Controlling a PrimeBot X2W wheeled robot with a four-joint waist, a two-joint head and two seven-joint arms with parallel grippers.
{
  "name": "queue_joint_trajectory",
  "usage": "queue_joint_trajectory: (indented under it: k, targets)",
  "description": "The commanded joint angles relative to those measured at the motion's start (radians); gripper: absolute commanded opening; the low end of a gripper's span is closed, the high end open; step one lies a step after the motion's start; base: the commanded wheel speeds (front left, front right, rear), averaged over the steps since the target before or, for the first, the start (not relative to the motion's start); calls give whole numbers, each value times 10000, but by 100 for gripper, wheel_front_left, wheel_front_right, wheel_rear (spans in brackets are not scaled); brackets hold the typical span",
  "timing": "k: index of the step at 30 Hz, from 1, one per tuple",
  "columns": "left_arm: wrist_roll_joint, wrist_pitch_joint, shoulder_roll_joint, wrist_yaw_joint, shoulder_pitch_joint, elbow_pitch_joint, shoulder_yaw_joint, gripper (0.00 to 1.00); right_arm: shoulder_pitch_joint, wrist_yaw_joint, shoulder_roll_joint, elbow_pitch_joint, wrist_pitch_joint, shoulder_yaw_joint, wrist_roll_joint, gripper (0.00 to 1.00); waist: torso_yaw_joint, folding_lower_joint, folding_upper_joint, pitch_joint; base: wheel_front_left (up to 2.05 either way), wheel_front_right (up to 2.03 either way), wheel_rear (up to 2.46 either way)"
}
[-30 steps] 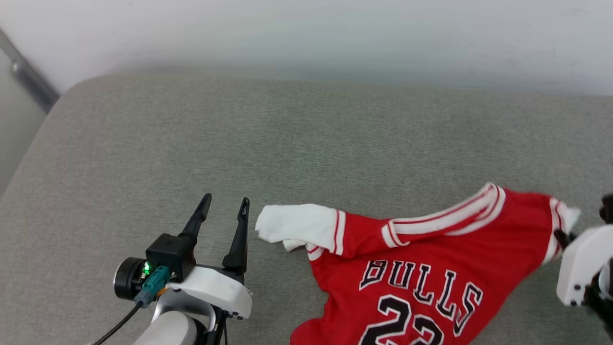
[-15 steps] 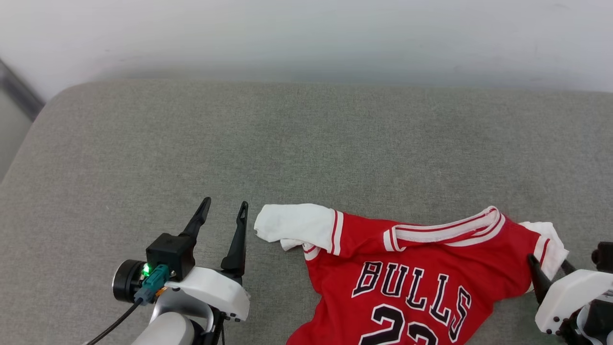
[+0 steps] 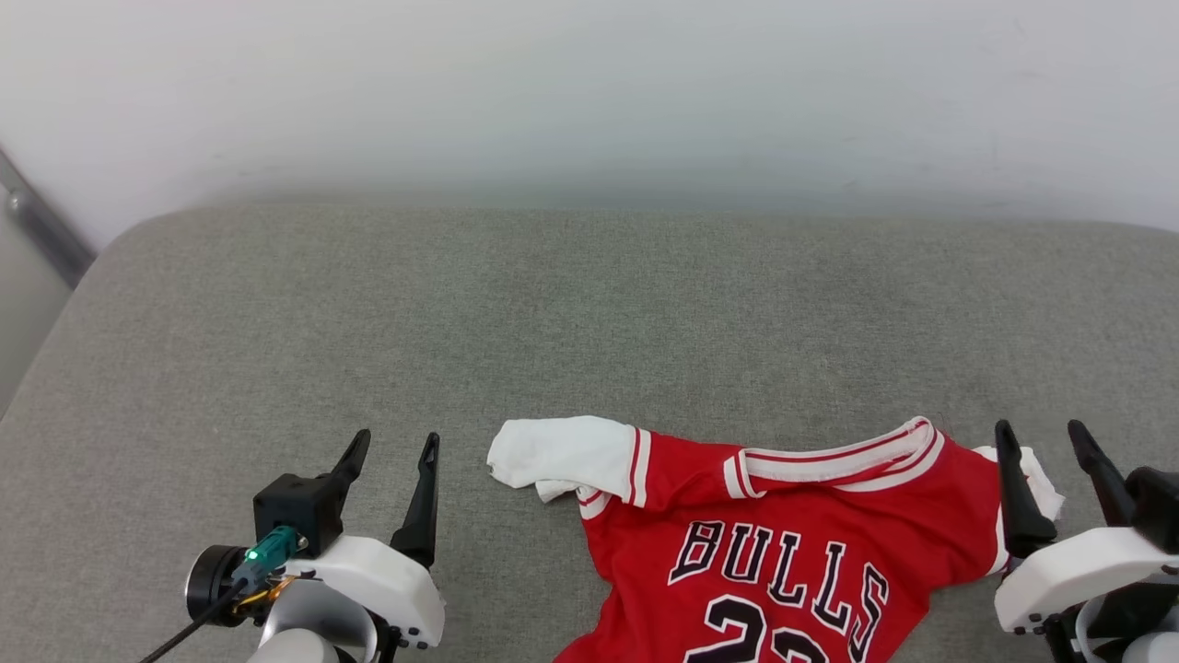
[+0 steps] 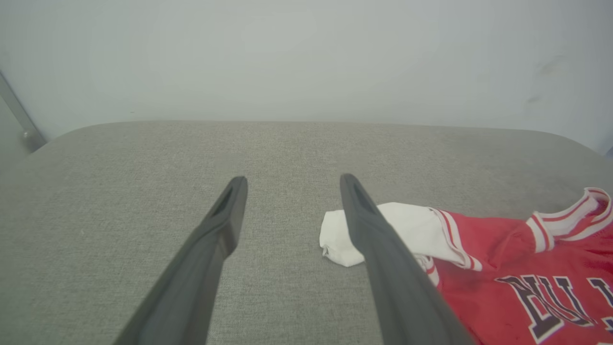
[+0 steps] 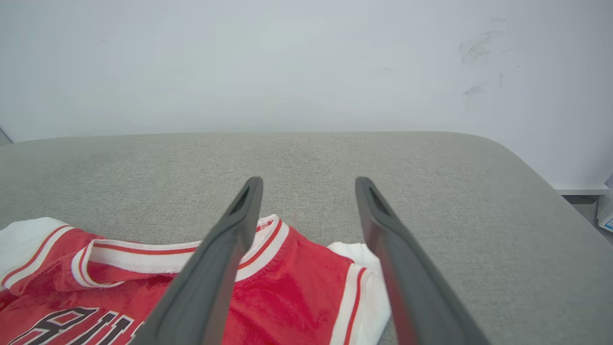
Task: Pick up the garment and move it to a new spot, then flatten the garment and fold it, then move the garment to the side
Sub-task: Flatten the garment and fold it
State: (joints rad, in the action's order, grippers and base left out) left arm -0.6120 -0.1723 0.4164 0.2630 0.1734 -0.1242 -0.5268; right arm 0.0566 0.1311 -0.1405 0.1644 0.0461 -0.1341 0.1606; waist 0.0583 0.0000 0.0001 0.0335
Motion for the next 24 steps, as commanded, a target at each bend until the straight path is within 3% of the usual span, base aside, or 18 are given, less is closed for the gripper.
queue_joint_trajectory:
  k: [1,9,12,24]
  targets:
    - [-59,107,57,-53,32,-63,12,100,-199,-7,83,-128,91,101,-27,100,-7,0,-1,-46,0,0,0]
    - [-815,1393,182,-472,825,-815,150,100,-406,-7,444,-1296,6,1014,-290,100,-415,0,-1,251,0,0,0]
    - [-1036,2024,247,-819,1421,-1176,67,100,-248,-7,492,-1606,-19,1306,-326,100,-698,0,-1,556,0,0,0]
    - [-1607,6448,990,-2431,3391,-2796,-1169,100,85,-5,702,-1850,152,1737,-237,100,-1805,0,-1,1507,0,0,0]
